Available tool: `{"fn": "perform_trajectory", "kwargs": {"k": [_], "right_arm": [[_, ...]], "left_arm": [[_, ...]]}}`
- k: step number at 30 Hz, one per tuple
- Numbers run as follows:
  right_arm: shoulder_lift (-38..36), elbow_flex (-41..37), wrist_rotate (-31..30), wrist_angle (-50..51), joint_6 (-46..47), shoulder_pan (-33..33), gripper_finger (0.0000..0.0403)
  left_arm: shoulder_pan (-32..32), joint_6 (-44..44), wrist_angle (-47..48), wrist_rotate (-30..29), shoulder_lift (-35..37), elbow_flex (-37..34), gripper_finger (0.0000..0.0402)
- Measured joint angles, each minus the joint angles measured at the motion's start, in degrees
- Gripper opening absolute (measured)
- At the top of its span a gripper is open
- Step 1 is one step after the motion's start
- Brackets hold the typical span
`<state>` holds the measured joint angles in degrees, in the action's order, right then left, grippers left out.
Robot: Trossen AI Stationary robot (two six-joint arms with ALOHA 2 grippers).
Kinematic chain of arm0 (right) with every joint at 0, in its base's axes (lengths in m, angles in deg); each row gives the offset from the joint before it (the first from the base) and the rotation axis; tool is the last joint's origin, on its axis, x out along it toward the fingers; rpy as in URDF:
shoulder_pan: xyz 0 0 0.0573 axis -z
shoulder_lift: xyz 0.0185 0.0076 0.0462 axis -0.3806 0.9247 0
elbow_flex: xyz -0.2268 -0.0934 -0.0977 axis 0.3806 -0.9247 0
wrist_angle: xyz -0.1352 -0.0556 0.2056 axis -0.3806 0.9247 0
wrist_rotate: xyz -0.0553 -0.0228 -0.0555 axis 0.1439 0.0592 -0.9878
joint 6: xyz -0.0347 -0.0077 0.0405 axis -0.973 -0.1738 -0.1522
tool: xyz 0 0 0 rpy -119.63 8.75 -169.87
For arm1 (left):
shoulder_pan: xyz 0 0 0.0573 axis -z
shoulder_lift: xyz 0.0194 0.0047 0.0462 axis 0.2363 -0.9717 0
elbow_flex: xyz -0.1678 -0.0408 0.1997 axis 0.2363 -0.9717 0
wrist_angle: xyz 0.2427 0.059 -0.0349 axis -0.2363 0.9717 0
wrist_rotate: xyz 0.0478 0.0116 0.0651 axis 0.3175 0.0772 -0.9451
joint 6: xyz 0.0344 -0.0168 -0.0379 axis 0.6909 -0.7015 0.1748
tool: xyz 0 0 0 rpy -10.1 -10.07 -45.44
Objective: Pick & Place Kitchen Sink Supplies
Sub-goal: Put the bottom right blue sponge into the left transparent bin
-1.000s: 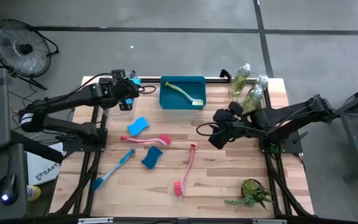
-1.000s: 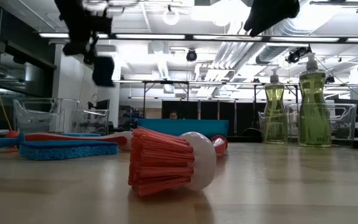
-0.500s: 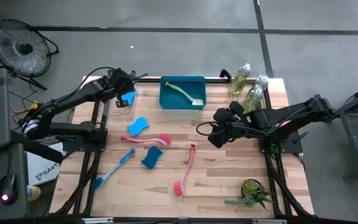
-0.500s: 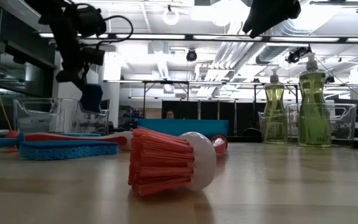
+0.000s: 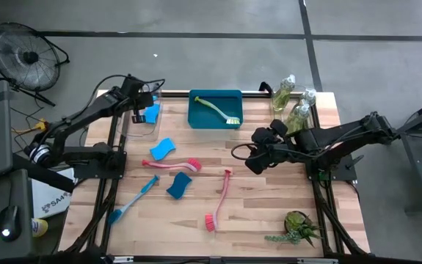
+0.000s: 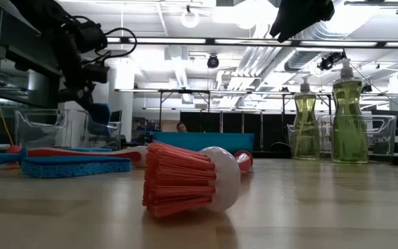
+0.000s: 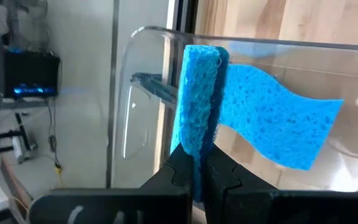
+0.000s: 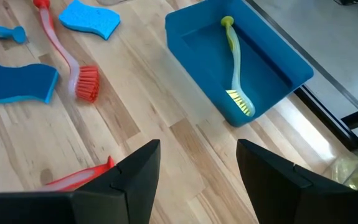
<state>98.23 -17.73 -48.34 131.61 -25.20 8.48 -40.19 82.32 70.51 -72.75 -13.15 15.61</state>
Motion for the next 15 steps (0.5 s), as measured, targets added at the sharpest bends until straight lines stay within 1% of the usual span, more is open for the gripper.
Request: {"fn": "perform_trajectory", "kwargs": {"k": [4, 7, 10, 15], "right_arm": [[0.0, 0.0, 0.0, -0.1, 0.0, 0.0, 0.0206], [0.0, 0.0, 0.0, -0.1, 0.0, 0.0, 0.0206], [0.0, 0.0, 0.2, -0.1, 0.1, 0.0, 0.0207], [0.0, 0.0, 1.3, -0.1, 0.2, 0.0, 0.0207]], "left_arm": [[-1.6, 1.8, -0.9, 1.1, -2.0, -0.1, 0.0002], [-2.3, 1.9, -0.9, 1.4, -3.9, -0.1, 0.0014], [-2.4, 2.0, -0.9, 1.3, -5.4, -0.1, 0.0037], [-2.4, 3.0, -2.1, 1.3, -5.8, -0.1, 0.0085]]}}
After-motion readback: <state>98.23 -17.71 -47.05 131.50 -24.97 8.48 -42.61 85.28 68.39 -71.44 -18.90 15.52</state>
